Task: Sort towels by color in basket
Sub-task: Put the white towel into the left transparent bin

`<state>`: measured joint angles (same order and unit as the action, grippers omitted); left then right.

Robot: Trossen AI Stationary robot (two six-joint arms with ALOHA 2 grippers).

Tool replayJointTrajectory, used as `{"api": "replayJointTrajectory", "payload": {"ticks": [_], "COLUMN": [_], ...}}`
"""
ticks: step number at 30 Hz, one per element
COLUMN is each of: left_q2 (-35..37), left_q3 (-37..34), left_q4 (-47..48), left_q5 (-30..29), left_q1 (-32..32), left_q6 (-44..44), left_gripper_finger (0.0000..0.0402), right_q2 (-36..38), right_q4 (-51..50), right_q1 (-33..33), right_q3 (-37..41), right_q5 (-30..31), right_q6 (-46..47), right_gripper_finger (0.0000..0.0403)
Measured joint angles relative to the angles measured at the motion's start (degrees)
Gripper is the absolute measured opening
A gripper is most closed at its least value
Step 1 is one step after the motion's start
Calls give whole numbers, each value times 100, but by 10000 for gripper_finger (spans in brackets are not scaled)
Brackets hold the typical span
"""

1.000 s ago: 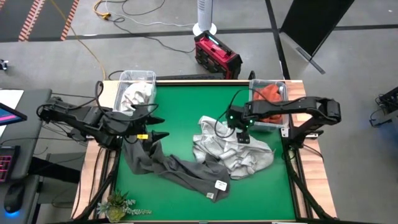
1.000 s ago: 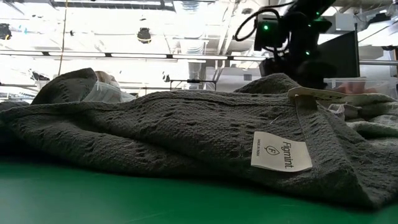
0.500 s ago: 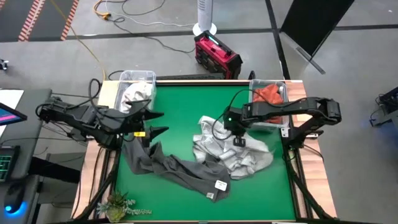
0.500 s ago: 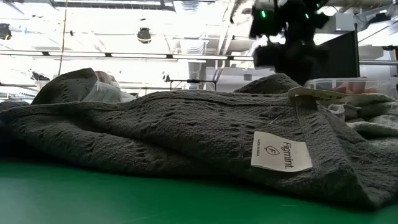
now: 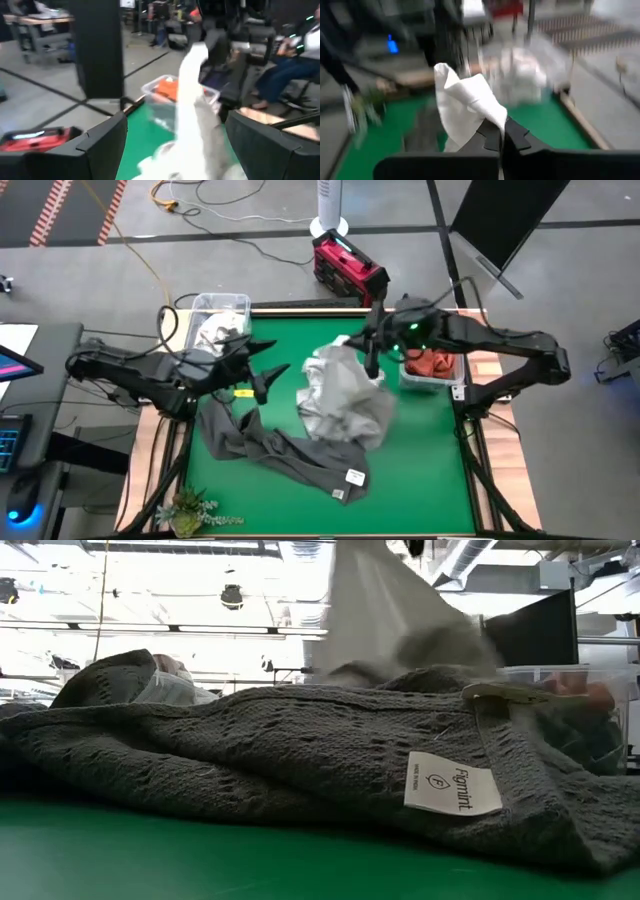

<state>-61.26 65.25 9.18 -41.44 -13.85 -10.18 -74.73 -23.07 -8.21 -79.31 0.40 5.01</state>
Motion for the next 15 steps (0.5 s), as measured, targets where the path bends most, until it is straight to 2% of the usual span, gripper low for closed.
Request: {"api": "replayJointTrajectory", "payload": {"ticks": [7,10,15], "left_q2": [-462,-714,-1269], "left_q3": [0,0,3], "left_q4": [-1251,-1945,-3303], "left_q5": [1261,1455,2058], "left_q1": [545,841,1239], "left_q6": [-243,20,540], "left_gripper_finger": [325,325,325], "right_q2": [141,49,-175], "right_q4": [1929,2728,3342], "right_q1": [145,241,379], "right_q3": [-221,-222,-213], "right_q5": [2,2,4], "right_q6": [14,14,255], "right_gripper_finger": [16,16,16]}}
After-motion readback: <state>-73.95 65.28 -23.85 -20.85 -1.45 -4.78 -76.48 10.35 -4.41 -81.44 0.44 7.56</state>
